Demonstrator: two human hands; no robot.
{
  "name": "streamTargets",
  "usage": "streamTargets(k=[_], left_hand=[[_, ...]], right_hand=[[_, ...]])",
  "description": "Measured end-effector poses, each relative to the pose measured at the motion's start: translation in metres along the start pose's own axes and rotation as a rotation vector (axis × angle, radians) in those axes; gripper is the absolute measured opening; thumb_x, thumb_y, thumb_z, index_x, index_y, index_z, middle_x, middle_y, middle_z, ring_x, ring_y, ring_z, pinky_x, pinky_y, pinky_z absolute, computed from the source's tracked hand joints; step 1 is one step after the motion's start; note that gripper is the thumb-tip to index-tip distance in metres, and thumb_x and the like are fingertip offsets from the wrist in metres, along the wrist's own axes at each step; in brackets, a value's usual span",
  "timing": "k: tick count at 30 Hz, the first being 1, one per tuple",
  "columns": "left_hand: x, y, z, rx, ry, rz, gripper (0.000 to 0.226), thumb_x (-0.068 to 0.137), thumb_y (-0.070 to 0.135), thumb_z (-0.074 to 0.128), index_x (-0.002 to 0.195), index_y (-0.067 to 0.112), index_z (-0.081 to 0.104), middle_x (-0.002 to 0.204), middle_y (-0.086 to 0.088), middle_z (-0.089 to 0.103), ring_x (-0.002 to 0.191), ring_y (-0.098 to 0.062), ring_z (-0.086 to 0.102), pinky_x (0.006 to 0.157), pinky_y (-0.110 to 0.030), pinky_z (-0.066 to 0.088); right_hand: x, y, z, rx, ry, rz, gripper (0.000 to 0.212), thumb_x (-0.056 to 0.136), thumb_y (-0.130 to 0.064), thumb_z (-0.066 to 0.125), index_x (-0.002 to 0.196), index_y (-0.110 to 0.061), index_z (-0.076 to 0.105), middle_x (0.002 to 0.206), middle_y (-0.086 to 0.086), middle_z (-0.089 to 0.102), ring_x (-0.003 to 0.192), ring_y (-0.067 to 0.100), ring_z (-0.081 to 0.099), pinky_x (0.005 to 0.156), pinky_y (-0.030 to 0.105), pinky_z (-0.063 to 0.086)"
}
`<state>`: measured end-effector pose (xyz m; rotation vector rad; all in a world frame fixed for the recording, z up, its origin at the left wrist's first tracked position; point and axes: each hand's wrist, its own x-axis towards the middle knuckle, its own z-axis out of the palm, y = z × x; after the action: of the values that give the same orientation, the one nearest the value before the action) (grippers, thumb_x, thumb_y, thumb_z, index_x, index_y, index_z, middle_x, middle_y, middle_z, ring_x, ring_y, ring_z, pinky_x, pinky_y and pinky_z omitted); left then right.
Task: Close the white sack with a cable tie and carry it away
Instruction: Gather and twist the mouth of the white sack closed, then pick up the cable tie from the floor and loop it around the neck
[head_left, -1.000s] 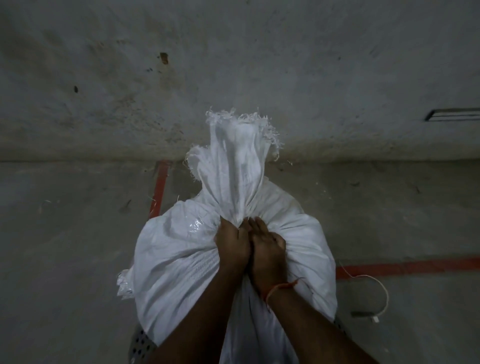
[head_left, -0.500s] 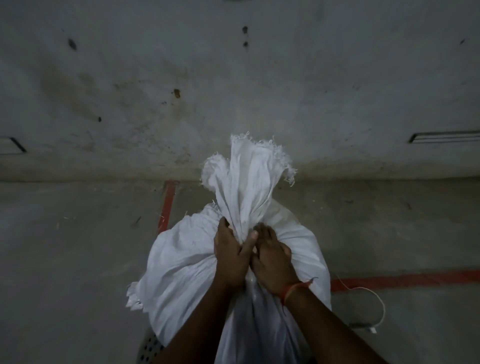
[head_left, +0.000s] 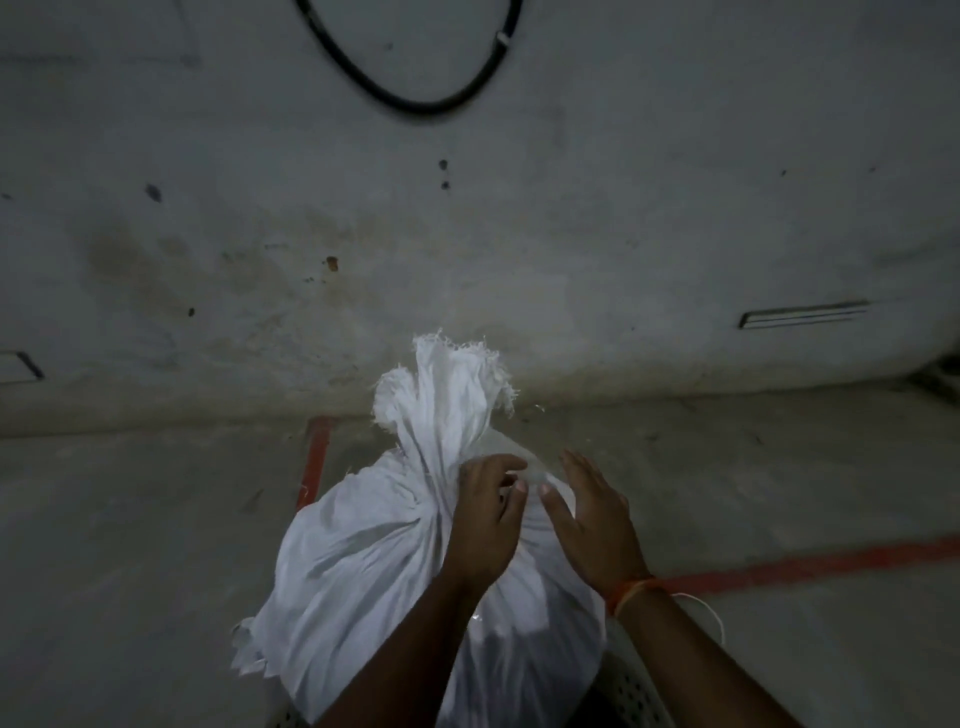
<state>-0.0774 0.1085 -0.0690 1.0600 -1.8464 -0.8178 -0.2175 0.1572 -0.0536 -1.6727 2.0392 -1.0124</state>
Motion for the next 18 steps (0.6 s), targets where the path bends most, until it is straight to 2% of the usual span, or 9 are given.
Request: streamTargets(k=[2, 4, 6, 8, 12, 14, 15, 16, 18], left_hand=[[0.004, 0.001, 0.026, -0.036, -0.075, -0.03, 0.024, 0.102, 0.022, 0.051, 0.123, 0.018, 0.06, 0.121, 0.008, 0.058, 0.11, 0.002, 0.058, 0.09, -0.013, 0.049], [0.008, 0.002, 0.056, -0.061, -0.16, -0.076, 0.025, 0.101, 0.022, 0.053, 0.125, 0.02, 0.058, 0.124, 0.006, 0.058, 0.108, 0.002, 0.059, 0.085, -0.008, 0.049], [0.01, -0.002, 0.093, -0.092, -0.24, -0.11, 0.027, 0.1, 0.017, 0.054, 0.126, 0.019, 0.059, 0.125, 0.005, 0.059, 0.106, 0.002, 0.059, 0.083, -0.004, 0.047], [0.012, -0.006, 0.134, -0.106, -0.314, -0.144, 0.028, 0.099, 0.013, 0.055, 0.127, 0.016, 0.058, 0.126, 0.003, 0.06, 0.107, -0.002, 0.06, 0.085, -0.004, 0.046], [0.008, -0.027, 0.224, -0.139, -0.45, -0.271, 0.035, 0.093, 0.016, 0.058, 0.128, 0.014, 0.058, 0.13, -0.005, 0.059, 0.112, -0.015, 0.062, 0.094, -0.021, 0.051], [0.007, -0.038, 0.249, -0.092, -0.513, -0.335, 0.032, 0.095, 0.013, 0.058, 0.127, 0.012, 0.059, 0.126, -0.007, 0.063, 0.113, -0.02, 0.063, 0.098, -0.033, 0.052], [0.004, -0.054, 0.286, -0.078, -0.568, -0.378, 0.03, 0.095, 0.014, 0.058, 0.125, 0.013, 0.06, 0.122, -0.007, 0.066, 0.112, -0.022, 0.064, 0.098, -0.037, 0.051], [0.002, -0.067, 0.318, -0.04, -0.605, -0.399, 0.027, 0.095, 0.014, 0.058, 0.122, 0.014, 0.062, 0.118, -0.007, 0.069, 0.11, -0.024, 0.065, 0.097, -0.037, 0.05], [0.002, -0.084, 0.327, 0.073, -0.628, -0.403, 0.027, 0.095, 0.014, 0.056, 0.121, 0.015, 0.063, 0.114, -0.002, 0.069, 0.104, -0.02, 0.065, 0.094, -0.033, 0.046]], right_hand=[[-0.001, 0.025, -0.017, 0.006, 0.017, 0.044, 0.058, 0.1, -0.047, 0.044, 0.149, -0.017, 0.038, 0.156, 0.006, 0.042, 0.145, 0.021, 0.037, 0.12, 0.045, 0.027], [-0.003, 0.051, -0.032, 0.023, 0.055, 0.086, 0.062, 0.097, -0.051, 0.043, 0.147, -0.016, 0.041, 0.153, 0.007, 0.047, 0.141, 0.022, 0.043, 0.115, 0.049, 0.036], [-0.008, 0.086, -0.042, 0.041, 0.082, 0.147, 0.055, 0.098, -0.042, 0.05, 0.146, -0.014, 0.044, 0.149, 0.008, 0.051, 0.136, 0.023, 0.048, 0.113, 0.043, 0.04], [-0.012, 0.125, -0.05, 0.033, 0.109, 0.204, 0.051, 0.1, -0.033, 0.053, 0.145, -0.012, 0.046, 0.147, 0.007, 0.053, 0.134, 0.023, 0.05, 0.111, 0.031, 0.038], [-0.023, 0.213, -0.048, 0.043, 0.128, 0.38, 0.046, 0.099, -0.024, 0.055, 0.143, -0.01, 0.05, 0.144, 0.008, 0.055, 0.132, 0.025, 0.051, 0.111, 0.032, 0.038], [-0.03, 0.239, -0.042, 0.025, 0.135, 0.454, 0.043, 0.098, -0.02, 0.057, 0.139, -0.01, 0.054, 0.137, 0.01, 0.06, 0.126, 0.028, 0.055, 0.109, 0.035, 0.041], [-0.035, 0.278, -0.033, 0.011, 0.134, 0.504, 0.041, 0.097, -0.021, 0.058, 0.137, -0.01, 0.055, 0.133, 0.011, 0.063, 0.123, 0.029, 0.057, 0.107, 0.038, 0.044], [-0.039, 0.307, -0.028, -0.005, 0.123, 0.569, 0.041, 0.097, -0.022, 0.058, 0.136, -0.009, 0.056, 0.13, 0.012, 0.064, 0.12, 0.03, 0.058, 0.104, 0.042, 0.046], [-0.045, 0.324, -0.021, -0.012, 0.109, 0.618, 0.04, 0.096, -0.021, 0.06, 0.134, -0.01, 0.057, 0.125, 0.012, 0.066, 0.116, 0.03, 0.059, 0.1, 0.044, 0.049]])
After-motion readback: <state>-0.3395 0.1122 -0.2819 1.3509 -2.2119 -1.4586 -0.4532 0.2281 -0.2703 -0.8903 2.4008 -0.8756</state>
